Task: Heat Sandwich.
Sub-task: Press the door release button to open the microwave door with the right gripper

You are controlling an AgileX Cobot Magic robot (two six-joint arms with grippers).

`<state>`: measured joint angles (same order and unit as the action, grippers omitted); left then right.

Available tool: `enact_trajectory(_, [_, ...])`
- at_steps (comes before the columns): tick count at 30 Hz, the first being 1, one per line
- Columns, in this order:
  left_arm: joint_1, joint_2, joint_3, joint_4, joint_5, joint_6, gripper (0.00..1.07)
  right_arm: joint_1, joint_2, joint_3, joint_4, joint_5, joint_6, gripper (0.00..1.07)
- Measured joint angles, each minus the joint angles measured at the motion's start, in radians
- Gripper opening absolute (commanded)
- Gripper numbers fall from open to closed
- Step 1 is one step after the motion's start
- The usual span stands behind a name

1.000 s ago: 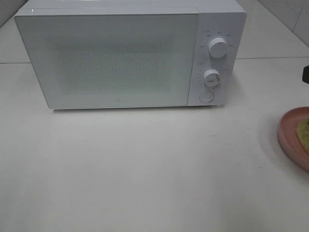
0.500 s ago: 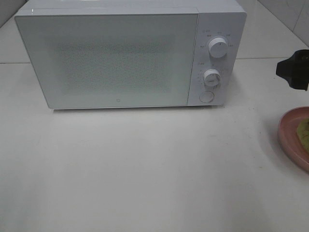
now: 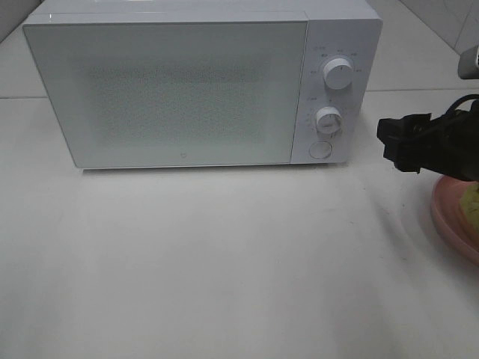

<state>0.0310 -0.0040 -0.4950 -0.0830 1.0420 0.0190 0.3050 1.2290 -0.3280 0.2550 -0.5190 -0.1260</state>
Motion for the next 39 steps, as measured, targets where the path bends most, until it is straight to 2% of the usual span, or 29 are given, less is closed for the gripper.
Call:
enact_trajectory(2, [0.0, 0.0, 0.0, 0.0, 0.0, 0.0, 1.01, 0.083, 0.0, 0.033, 0.13, -0.1, -0.094, 0.76])
enact_trajectory(6, [0.0, 0.0, 0.0, 0.0, 0.0, 0.0, 1.01, 0.171, 0.002, 0.063, 0.261, -0.201, -0.172, 0.76])
enact_trajectory(8, [0.0, 0.0, 0.0, 0.0, 0.0, 0.0, 1.01, 0.26, 0.033, 0.087, 0.373, -0.323, -0.226, 0.76])
enact_trajectory(9, [0.0, 0.0, 0.0, 0.0, 0.0, 0.0, 1.01, 0.26, 0.033, 0.087, 0.373, -0.323, -0.226, 0.76])
enact_trajectory(11, [0.0, 0.0, 0.0, 0.0, 0.0, 0.0, 1.01, 0.316, 0.065, 0.094, 0.44, -0.386, -0.247, 0.76])
enact_trajectory(12, [0.0, 0.0, 0.0, 0.0, 0.0, 0.0, 1.01, 0.377, 0.106, 0.094, 0.495, -0.446, -0.255, 0.76])
enact_trajectory(15, [0.0, 0.0, 0.0, 0.0, 0.0, 0.0, 1.01, 0.429, 0.154, 0.094, 0.545, -0.509, -0.258, 0.76])
enact_trajectory(16, [0.0, 0.0, 0.0, 0.0, 0.0, 0.0, 1.01, 0.482, 0.2, 0.094, 0.589, -0.566, -0.249, 0.76])
enact_trajectory(21, [0.0, 0.0, 0.0, 0.0, 0.0, 0.0, 1.01, 0.569, 0.299, 0.092, 0.662, -0.658, -0.187, 0.76])
enact_trajectory(27, [0.0, 0.0, 0.0, 0.0, 0.0, 0.0, 1.01, 0.591, 0.39, 0.077, 0.681, -0.68, -0.14, 0.76])
enact_trajectory(37, [0.0, 0.0, 0.0, 0.0, 0.0, 0.0, 1.01, 0.591, 0.406, 0.053, 0.681, -0.684, -0.13, 0.76])
enact_trajectory(39, [0.0, 0.0, 0.0, 0.0, 0.0, 0.0, 1.01, 0.591, 0.406, 0.053, 0.681, -0.684, -0.061, 0.76])
